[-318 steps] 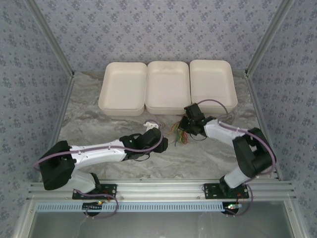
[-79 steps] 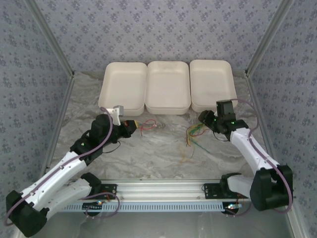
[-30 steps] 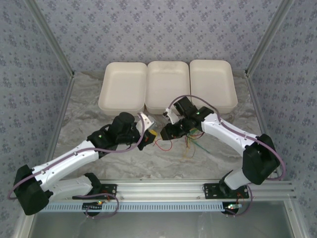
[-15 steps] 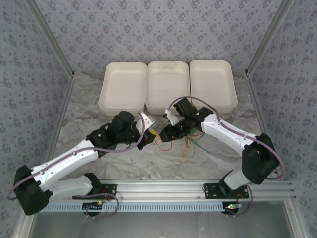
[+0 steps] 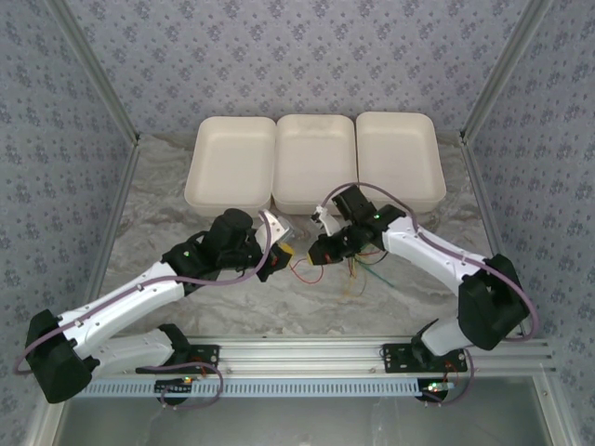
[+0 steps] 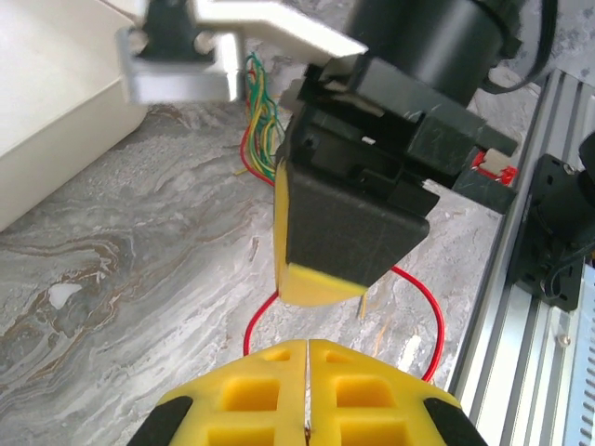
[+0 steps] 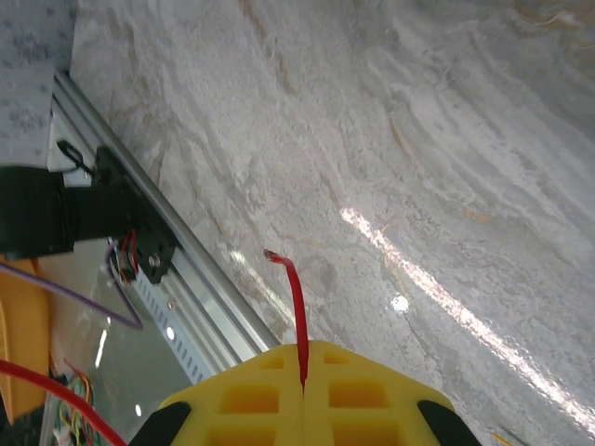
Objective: Untangle the cables
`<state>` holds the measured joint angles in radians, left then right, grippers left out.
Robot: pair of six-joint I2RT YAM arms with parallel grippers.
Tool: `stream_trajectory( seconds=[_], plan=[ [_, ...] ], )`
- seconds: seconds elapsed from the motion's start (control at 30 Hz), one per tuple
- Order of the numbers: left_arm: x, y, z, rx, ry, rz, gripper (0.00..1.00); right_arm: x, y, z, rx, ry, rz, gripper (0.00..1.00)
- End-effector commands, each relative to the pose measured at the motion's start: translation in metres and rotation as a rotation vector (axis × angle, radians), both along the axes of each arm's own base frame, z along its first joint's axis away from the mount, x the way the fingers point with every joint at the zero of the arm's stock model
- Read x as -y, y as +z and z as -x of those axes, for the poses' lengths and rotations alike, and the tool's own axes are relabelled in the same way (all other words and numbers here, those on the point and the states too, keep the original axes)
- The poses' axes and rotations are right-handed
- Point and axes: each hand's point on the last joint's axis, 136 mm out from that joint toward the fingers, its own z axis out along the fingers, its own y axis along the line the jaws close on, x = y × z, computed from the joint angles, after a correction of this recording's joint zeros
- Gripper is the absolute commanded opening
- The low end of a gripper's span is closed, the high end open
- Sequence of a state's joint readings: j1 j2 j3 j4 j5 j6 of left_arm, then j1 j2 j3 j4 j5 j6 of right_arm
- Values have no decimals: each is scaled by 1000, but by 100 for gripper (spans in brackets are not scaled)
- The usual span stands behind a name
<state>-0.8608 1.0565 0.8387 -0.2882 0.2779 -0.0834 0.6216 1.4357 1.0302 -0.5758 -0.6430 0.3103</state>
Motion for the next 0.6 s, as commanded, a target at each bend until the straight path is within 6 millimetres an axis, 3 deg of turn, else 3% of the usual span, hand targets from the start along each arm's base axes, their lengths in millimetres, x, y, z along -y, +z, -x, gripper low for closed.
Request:
stream_trajectory(
  seconds=[0.0,0.13,0.23,0.37,0.57],
  plan=[
    [-4,1,-12,-31,138,60,0,15,34,-28,125,-163,-79,0],
    [-9,-14,-35,-186,406,256,0,46,87,-70,280,-445,-256,0],
    [2,-22,-40,-285,538,449,0,62,126,-86,400,-630,-358,0],
    [27,-23,-41,-377,638,617,0,82,160,-95,531,-851,-488,0],
    [52,-45,-43,-575,765,750,0,112,199,-96,693,-1068,-677,0]
  ],
)
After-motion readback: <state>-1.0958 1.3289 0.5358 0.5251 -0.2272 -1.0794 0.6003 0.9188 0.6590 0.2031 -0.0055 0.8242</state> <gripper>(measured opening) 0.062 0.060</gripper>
